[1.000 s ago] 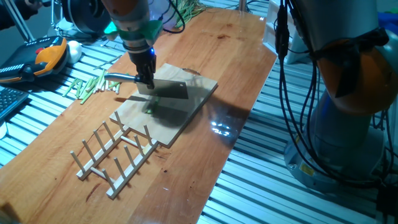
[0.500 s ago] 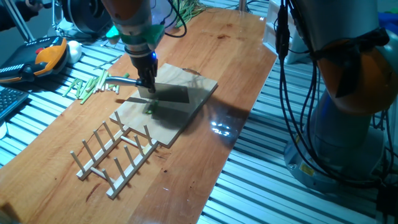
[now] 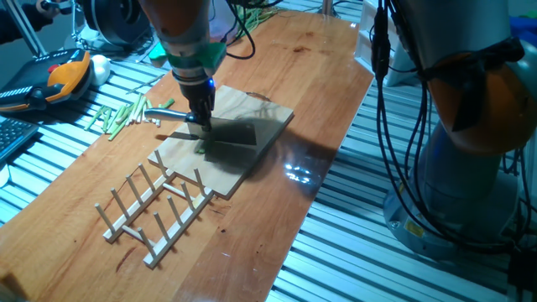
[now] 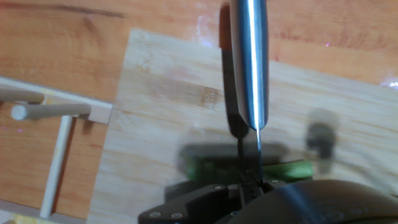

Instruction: Chop the green garlic

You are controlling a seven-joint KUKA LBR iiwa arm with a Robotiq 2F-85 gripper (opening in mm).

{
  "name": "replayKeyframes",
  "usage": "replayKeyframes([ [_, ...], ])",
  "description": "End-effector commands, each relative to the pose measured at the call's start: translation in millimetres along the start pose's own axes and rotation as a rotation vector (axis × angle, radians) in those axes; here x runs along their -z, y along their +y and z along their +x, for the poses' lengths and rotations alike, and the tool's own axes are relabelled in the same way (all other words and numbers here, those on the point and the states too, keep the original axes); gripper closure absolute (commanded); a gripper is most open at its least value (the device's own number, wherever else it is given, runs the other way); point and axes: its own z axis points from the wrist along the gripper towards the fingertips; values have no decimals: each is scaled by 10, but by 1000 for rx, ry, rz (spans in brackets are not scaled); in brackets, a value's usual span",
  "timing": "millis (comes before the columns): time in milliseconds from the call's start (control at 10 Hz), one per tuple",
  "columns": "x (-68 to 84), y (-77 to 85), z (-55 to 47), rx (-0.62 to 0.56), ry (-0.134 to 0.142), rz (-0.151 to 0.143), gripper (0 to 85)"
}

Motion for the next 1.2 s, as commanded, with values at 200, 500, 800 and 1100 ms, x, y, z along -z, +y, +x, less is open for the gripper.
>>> replayKeyframes([
  [200, 130, 19, -41, -6, 9, -12, 850],
  [500, 373, -60, -125, -5, 24, -4, 850],
  [800, 311, -74, -134, -8, 17, -4, 850],
  [1100, 214, -84, -94, -3, 7, -15, 850],
])
